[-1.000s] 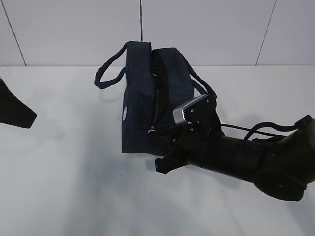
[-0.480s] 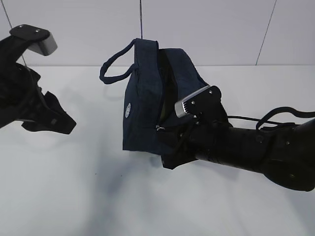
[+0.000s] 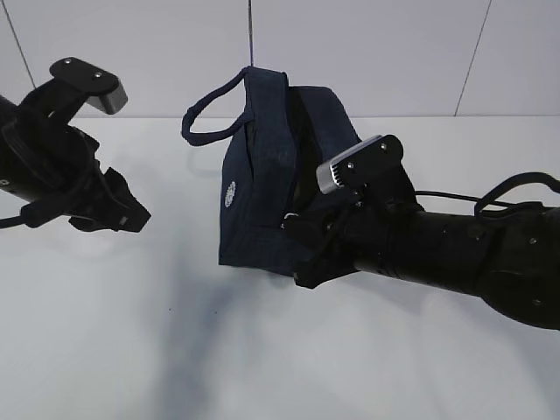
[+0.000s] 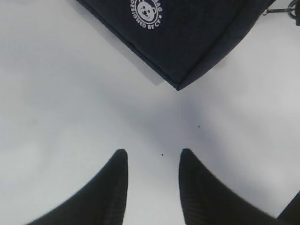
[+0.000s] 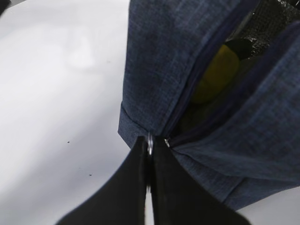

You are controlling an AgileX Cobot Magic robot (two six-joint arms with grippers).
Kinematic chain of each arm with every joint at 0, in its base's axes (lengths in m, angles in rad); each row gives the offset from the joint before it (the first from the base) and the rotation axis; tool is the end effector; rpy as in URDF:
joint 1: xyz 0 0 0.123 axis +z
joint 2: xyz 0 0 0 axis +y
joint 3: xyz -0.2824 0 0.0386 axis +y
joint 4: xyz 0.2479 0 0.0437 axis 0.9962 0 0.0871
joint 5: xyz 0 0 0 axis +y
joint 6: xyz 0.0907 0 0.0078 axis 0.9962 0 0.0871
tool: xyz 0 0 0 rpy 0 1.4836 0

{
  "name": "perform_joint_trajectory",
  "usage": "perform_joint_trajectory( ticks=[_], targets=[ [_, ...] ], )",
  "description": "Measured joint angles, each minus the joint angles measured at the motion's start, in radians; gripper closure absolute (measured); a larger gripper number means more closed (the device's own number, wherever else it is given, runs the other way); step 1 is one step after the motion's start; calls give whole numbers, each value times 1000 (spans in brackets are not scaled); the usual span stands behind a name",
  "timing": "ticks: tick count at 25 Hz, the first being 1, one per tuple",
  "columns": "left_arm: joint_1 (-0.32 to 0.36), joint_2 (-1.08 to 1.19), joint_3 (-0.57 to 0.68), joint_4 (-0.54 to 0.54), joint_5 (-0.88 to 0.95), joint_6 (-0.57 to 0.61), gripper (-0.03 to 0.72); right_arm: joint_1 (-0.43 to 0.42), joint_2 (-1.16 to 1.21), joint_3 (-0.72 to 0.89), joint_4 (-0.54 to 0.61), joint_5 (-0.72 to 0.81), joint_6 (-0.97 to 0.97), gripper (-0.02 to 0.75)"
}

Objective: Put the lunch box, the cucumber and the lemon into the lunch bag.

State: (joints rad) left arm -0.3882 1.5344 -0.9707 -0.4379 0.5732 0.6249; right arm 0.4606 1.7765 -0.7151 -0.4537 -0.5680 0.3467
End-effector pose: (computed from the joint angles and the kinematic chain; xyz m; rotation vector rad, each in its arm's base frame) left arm 0.2776 -0.1362 0.2362 0.8898 2.4151 -0.3506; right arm 0.2897 0.1676 0.1576 -0.6567 1.9390 0.5032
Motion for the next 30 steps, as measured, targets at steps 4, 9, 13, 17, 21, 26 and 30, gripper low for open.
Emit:
perform_joint_trajectory(
  ticks=[4, 9, 13, 17, 21, 26, 30],
  targets=[
    [-24, 35, 0, 0, -31, 6, 421, 0, -2, 0, 0, 6, 0, 721],
    [-97, 79, 0, -2, -86, 9, 421, 0, -18, 2, 0, 11, 0, 721],
    [-151, 91, 0, -3, -169, 11, 421, 0, -39, 2, 0, 19, 0, 721],
    [-178, 94, 0, -3, -247, 11, 421, 0, -55, 2, 0, 19, 2, 721],
    [-180, 116, 0, -3, -266, 11, 421, 0, -57, 2, 0, 19, 2, 721],
    [-180, 157, 0, -17, -304, 11, 421, 0, -66, -11, 0, 28, 2, 721],
    [-180, 169, 0, -26, -310, 11, 421, 0, -71, -44, 0, 32, 2, 721]
  ],
)
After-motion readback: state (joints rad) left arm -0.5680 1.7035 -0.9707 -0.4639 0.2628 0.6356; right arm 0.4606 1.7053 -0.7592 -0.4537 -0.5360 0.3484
